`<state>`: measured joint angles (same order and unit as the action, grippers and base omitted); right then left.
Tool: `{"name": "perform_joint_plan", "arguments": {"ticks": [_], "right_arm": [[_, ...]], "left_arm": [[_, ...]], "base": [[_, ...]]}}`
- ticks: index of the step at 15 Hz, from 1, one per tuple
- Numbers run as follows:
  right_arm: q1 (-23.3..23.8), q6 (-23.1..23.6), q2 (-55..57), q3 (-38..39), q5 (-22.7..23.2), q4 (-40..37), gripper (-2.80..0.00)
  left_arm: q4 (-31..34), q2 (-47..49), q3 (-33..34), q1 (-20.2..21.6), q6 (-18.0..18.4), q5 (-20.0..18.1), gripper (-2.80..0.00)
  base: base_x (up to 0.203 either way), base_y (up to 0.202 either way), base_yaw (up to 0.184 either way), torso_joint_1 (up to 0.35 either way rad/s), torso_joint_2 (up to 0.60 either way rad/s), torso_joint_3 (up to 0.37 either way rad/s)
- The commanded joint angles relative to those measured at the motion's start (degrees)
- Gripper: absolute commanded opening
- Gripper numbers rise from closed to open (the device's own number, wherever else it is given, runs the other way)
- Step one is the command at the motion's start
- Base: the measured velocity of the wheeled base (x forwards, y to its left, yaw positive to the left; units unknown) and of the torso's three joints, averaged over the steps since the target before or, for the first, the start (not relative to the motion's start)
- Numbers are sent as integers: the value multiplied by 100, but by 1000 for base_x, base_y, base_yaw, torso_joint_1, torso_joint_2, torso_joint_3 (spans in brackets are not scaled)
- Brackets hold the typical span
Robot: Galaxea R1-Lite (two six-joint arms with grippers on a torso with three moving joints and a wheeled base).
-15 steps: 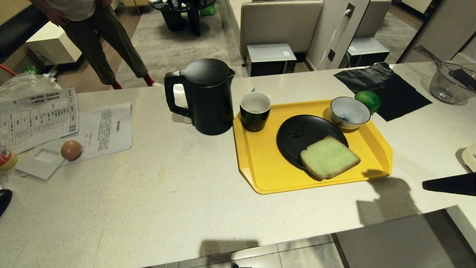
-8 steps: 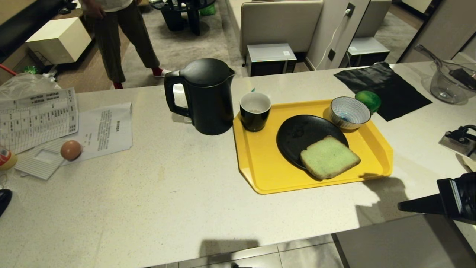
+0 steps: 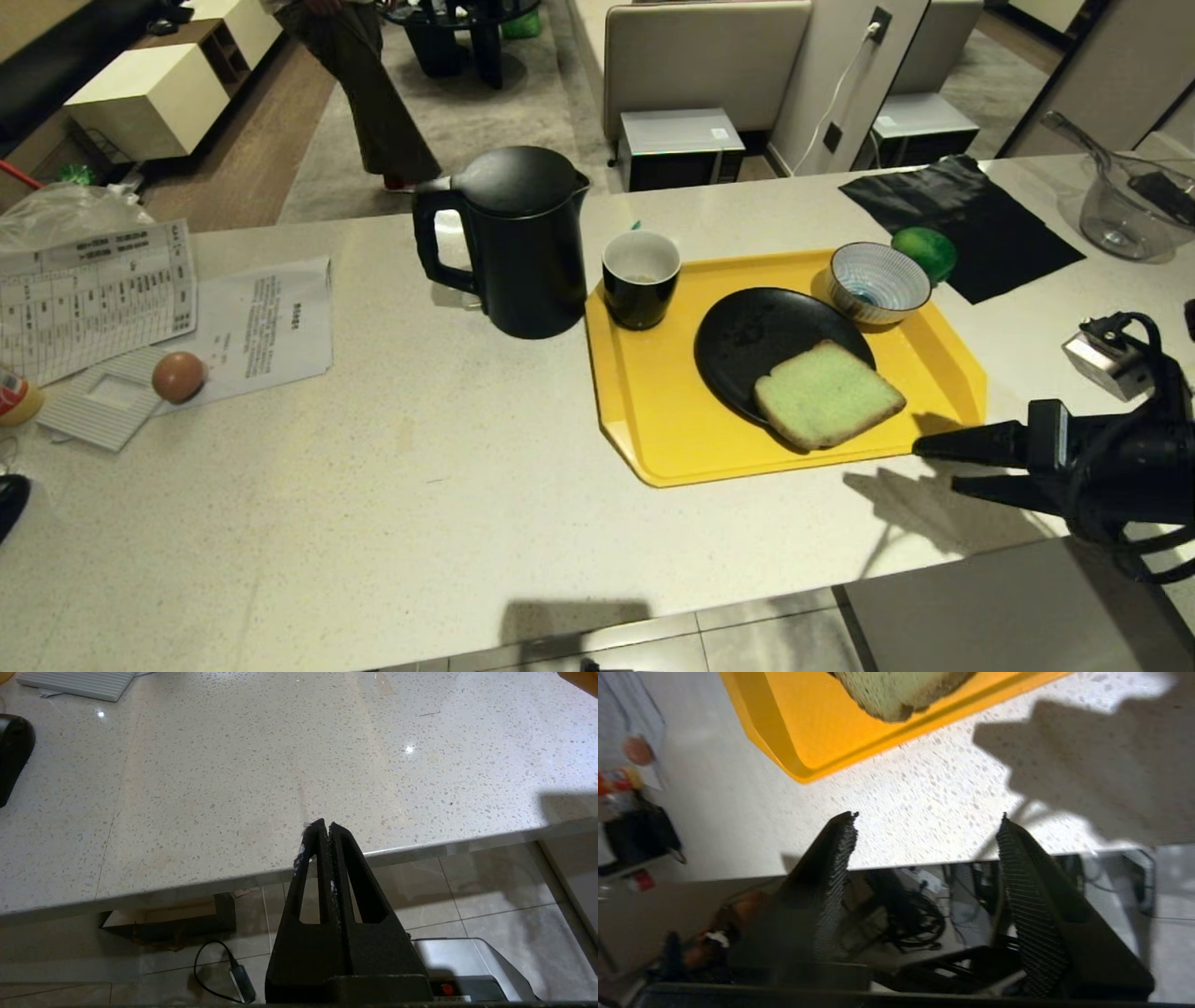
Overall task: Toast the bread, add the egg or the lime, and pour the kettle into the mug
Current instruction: Pick up the bread slice
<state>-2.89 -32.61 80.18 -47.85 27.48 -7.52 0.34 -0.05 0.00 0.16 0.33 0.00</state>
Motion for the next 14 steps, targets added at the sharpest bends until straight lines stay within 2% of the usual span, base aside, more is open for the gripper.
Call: {"name": "perform_joint_plan", "arguments": {"ticks": [1, 2, 4, 6, 8, 14], "right_arm": [[-9, -113, 360, 83, 344, 196, 0], [-10, -124, 481, 1, 528, 205, 0], [0, -224, 744, -218, 579, 202, 0], [16, -527, 599, -295, 713, 224, 0], [16, -575, 592, -392, 1013, 217, 0], [-118, -614, 867, -621, 1022, 225, 0]], "left_arm": [[1, 5, 0, 2, 2, -2, -280], [1, 5, 0, 2, 2, 0, -280], [1, 5, 0, 2, 2, 0, -280], [1, 5, 0, 2, 2, 0, -280], [1, 5, 0, 2, 2, 0, -280], [1, 5, 0, 2, 6, 0, -280]], "base": [[0, 0, 0, 0, 0, 0], [0, 0, 0, 0, 0, 0], [0, 0, 0, 0, 0, 0], [0, 0, 0, 0, 0, 0], [0, 0, 0, 0, 0, 0], [0, 0, 0, 0, 0, 0]]}}
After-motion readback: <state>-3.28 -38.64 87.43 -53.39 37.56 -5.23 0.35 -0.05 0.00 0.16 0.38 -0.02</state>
